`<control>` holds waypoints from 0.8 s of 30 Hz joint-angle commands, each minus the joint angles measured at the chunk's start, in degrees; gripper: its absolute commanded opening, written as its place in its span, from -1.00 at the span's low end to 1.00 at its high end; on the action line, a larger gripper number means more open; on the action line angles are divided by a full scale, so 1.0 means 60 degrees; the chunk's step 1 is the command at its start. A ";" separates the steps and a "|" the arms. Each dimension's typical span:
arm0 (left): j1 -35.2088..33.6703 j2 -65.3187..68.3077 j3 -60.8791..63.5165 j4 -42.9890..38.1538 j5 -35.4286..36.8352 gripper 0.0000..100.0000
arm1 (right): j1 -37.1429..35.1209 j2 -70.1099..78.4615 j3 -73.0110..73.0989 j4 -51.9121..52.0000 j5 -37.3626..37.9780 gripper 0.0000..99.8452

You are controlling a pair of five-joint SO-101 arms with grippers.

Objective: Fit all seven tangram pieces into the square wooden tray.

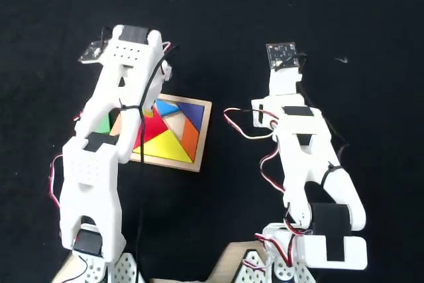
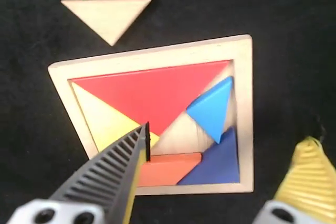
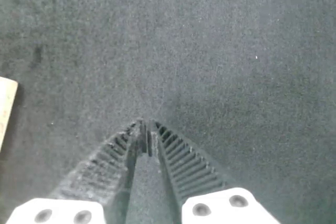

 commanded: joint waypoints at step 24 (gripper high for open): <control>-0.5546 -0.5070 0.4579 0.0132 -1.0183 -0.80 | -0.4806 -0.0359 -0.3861 0.3839 0.1070 -0.98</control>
